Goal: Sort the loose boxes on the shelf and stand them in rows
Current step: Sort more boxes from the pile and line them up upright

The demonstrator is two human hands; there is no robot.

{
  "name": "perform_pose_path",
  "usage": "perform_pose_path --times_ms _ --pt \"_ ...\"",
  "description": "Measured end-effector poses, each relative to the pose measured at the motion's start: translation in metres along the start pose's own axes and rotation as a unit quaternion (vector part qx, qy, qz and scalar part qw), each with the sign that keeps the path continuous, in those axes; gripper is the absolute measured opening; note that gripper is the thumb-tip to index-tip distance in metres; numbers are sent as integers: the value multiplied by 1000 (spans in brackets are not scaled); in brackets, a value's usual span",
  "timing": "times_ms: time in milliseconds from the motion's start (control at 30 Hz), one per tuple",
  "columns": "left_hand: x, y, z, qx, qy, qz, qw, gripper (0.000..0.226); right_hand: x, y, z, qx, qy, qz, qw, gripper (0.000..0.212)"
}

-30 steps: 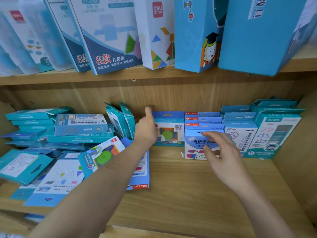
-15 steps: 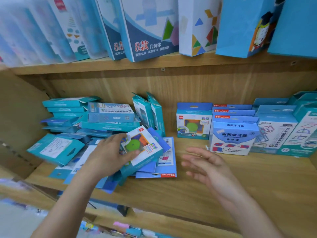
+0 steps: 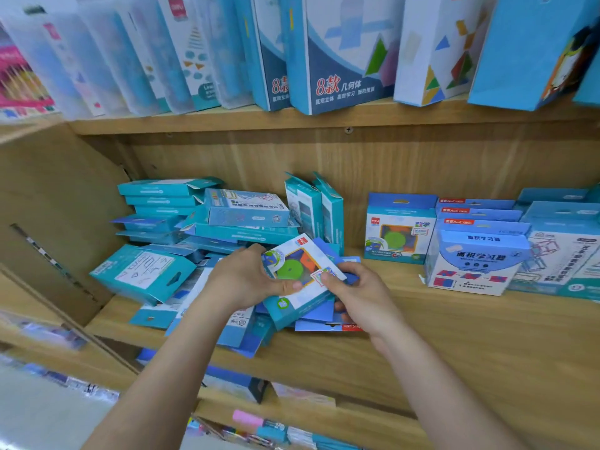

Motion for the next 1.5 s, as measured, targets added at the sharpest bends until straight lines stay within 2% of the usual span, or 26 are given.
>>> perform_pose_path --times_ms 133,233,367,467,533,600,700,767,867,900,967,1067,1133,1200,1267,1333,1400,1433,1500 --pt "4 1 -2 -18 -9 -49 999 87 1 4 -1 -56 39 27 997 16" --pt "6 3 -4 -18 -9 -88 996 87 4 7 -3 -75 49 38 995 21" --pt "12 6 -4 5 -5 -147 989 63 9 7 -4 -68 55 48 995 24" --pt "24 14 -5 43 -5 -326 944 43 21 15 -7 -56 70 67 994 25" --pt "26 18 -13 80 -9 -437 896 47 35 23 -10 -41 85 108 990 32" --pt "16 18 -25 118 -26 -492 862 53 49 33 -13 -23 85 175 981 39" --pt "-14 15 -47 143 -78 -488 858 48 62 52 -15 -10 91 206 974 42" --pt "-40 11 -60 148 -122 -470 862 46 67 65 -17 -16 114 169 979 44" --pt "-79 7 -77 163 -184 -465 851 30 68 86 -23 -20 144 118 982 46" --pt "-89 3 -78 155 -195 -457 854 29 67 96 -25 -13 151 100 983 47" --pt "-107 -10 -77 125 -217 -408 878 40 69 117 -32 22 168 32 985 55" --pt "-138 -45 -81 80 -260 -285 919 44 64 151 -43 69 159 -160 972 69" --pt "-154 -69 -85 94 -269 -275 918 42 61 167 -45 65 160 -310 935 67" --pt "-165 -83 -84 107 -264 -308 908 42 62 171 -44 61 174 -451 873 63" --pt "-166 -83 -78 75 -266 -283 918 39 69 166 -42 51 185 -559 807 58" --pt "-160 -79 -65 8 -267 -145 953 46 76 161 -37 45 198 -609 767 53" --pt "-148 -85 -52 -28 -258 18 966 58 82 161 -33 45 187 -619 761 51" --pt "-144 -93 -48 -32 -266 107 957 61 87 163 -31 38 182 -612 769 51" --pt "-140 -110 -49 -43 -289 266 918 56 105 164 -27 12 193 -574 795 52"
Point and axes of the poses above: each hand's wrist, its own z-axis towards the middle knuckle, its own y-axis out of the back of the hand, x = y × z, the point moved 8 cm from there along z, towards the middle knuckle, and after that the axes turned 10 degrees about y, right-handed, at the moved point
